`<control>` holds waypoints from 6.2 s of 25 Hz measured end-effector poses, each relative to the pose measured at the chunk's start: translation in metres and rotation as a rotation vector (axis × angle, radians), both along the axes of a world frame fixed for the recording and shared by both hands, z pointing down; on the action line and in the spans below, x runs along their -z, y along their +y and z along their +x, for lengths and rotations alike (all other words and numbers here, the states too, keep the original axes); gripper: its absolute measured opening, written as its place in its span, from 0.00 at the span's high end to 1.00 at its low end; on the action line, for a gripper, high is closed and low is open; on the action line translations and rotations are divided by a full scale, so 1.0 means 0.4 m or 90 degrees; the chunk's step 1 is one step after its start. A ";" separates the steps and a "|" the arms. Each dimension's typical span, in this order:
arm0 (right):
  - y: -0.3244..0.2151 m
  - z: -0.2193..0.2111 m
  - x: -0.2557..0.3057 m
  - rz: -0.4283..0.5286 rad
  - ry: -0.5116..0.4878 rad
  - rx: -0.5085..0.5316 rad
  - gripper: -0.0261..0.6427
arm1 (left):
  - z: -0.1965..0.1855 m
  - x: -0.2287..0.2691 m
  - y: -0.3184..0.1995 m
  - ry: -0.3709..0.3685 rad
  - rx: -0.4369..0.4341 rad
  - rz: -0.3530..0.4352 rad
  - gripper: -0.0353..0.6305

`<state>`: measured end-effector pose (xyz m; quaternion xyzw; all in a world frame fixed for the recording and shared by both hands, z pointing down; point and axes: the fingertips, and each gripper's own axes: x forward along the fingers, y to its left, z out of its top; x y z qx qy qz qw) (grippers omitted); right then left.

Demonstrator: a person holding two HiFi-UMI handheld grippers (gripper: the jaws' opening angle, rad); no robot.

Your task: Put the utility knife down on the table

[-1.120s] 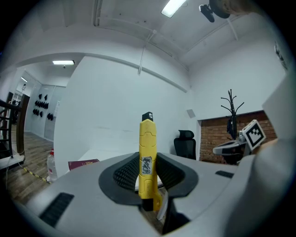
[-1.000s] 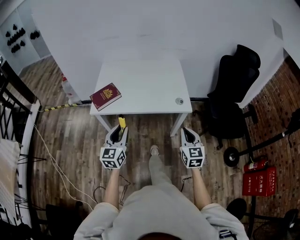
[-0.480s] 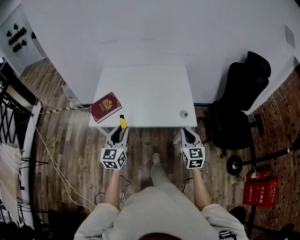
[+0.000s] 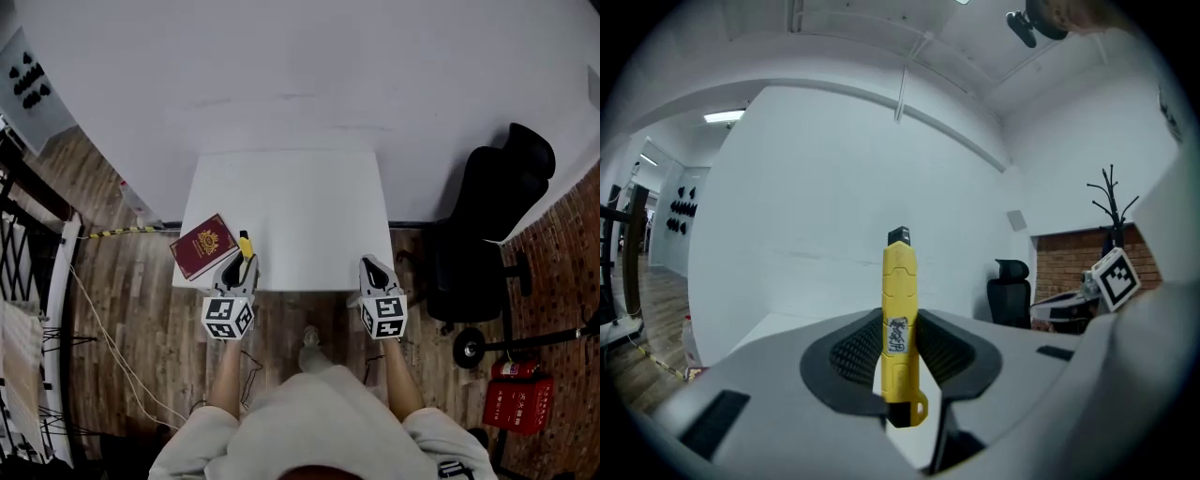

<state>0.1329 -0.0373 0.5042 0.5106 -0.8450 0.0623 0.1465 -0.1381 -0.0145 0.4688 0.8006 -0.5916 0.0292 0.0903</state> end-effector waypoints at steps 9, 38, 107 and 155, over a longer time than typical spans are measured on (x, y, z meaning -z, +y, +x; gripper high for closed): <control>-0.224 -0.028 0.002 -0.002 0.005 0.023 0.96 | -0.013 0.008 -0.210 -0.002 0.013 0.002 0.78; -0.478 -0.154 -0.109 -0.069 0.007 0.038 0.96 | -0.100 -0.101 -0.482 -0.012 0.005 -0.063 0.78; -0.637 -0.192 -0.365 -0.210 0.052 0.010 0.97 | 0.040 -0.595 -0.725 -0.681 -0.515 -0.214 0.78; -0.597 -0.156 -0.356 -0.209 0.064 -0.002 0.96 | 0.060 -0.699 -0.782 -0.693 -0.600 -0.339 0.69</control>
